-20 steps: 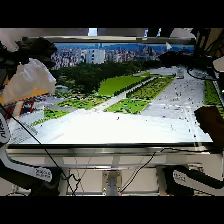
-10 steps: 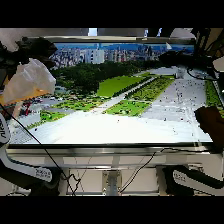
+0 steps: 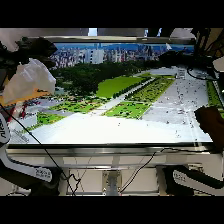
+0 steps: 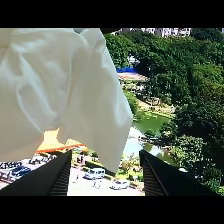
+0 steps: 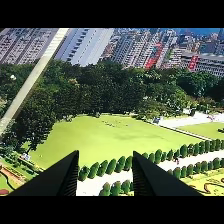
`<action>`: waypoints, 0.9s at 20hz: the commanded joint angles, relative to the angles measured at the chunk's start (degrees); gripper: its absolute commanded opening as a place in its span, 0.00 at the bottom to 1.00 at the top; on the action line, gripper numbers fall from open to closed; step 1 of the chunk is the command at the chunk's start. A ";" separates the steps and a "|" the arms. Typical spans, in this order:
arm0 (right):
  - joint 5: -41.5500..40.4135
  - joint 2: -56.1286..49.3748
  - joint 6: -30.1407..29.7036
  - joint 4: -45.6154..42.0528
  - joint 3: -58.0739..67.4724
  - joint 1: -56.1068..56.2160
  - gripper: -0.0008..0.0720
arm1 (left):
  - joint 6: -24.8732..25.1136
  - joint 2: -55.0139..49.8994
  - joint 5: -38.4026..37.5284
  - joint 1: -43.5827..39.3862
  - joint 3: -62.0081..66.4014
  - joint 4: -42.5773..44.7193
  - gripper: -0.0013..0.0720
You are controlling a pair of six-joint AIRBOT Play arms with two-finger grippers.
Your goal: Fold the shirts.
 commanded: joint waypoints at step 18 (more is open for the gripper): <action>0.00 0.04 0.02 0.02 0.02 0.04 0.53 | -0.57 -0.04 5.84 0.07 0.04 -5.79 0.70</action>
